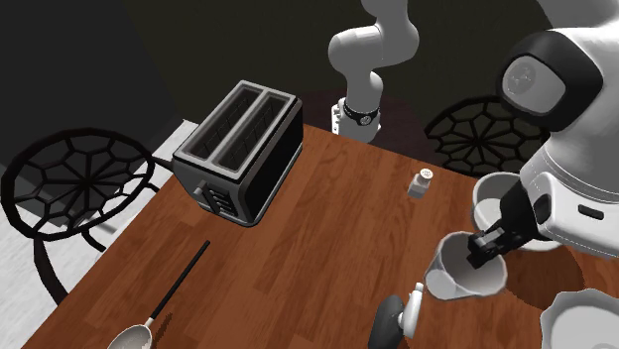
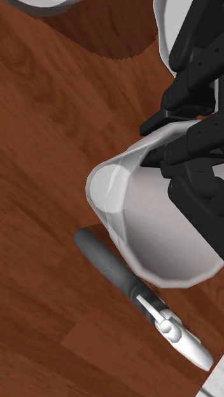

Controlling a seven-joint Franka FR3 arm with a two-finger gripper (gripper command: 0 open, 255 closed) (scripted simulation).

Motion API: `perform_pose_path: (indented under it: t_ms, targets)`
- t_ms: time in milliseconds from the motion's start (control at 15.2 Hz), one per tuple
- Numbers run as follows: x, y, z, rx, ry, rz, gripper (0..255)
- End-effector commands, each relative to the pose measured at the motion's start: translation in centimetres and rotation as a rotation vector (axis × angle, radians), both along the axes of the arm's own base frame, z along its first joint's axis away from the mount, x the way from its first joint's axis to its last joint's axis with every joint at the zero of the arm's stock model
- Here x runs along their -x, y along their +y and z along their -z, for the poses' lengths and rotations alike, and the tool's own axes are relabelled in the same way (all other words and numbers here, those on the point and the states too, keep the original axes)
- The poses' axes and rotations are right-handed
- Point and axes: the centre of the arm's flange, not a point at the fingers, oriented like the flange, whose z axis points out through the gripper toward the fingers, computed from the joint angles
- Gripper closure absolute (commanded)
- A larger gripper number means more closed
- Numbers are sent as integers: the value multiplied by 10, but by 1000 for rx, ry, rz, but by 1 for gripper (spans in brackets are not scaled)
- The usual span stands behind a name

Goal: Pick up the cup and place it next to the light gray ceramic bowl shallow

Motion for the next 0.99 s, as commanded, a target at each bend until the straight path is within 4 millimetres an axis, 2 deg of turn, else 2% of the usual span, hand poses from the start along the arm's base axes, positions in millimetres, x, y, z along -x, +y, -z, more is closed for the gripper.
perform_pose_path:
  t_ms: [0, 924]
  targets:
    - [0, -1, 11, 0, -1, 0, 255]
    - [0, -1, 85, 0, -1, 0, 255]
